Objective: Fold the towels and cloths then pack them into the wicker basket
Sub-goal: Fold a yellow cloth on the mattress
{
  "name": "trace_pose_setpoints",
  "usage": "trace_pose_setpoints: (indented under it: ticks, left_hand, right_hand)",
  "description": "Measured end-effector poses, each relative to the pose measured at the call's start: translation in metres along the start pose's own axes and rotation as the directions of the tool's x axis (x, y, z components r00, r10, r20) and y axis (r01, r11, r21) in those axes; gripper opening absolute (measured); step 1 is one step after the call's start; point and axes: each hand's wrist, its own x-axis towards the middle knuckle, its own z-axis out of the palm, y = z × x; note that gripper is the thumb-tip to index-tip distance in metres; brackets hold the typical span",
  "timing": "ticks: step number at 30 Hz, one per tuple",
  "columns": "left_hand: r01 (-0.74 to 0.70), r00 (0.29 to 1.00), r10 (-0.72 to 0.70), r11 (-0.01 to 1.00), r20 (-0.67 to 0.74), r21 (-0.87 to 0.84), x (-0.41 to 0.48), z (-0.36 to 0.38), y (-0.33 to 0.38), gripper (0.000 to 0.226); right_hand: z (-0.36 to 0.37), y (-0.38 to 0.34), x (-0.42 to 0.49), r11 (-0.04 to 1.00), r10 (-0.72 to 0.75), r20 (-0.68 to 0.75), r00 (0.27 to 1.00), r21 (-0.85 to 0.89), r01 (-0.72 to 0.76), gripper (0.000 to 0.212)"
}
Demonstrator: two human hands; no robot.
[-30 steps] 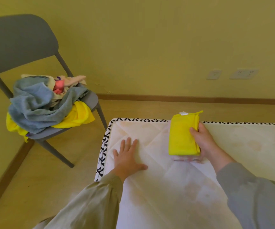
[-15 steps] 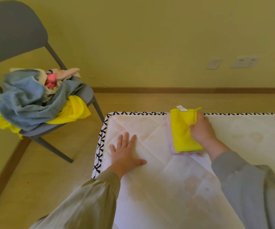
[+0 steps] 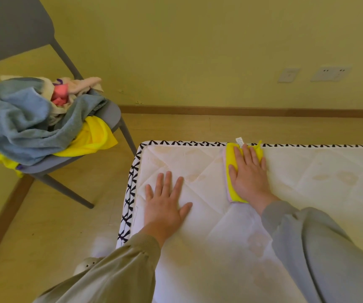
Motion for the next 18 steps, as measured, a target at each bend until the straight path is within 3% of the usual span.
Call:
trace_pose_setpoints:
  ticks: [6,11,18]
  left_hand:
    - [-0.015,0.999,0.015,1.0,0.032,-0.01,0.001,-0.005,-0.002,0.072]
    - [-0.05,0.996,0.054,0.997,0.07,-0.065,0.001,-0.012,-0.009,0.064]
    - [0.007,1.0,-0.006,0.995,0.01,-0.104,-0.004,-0.04,-0.03,0.056]
  right_hand:
    - [-0.001,-0.003,0.003,0.998,0.008,0.038,0.999,-0.06,-0.006,0.062]
    - [-0.016,-0.004,0.007,0.995,0.015,0.116,0.993,-0.103,-0.003,0.062]
    - [-0.049,-0.055,-0.008,0.991,-0.11,0.007,0.994,-0.072,0.11,0.058]
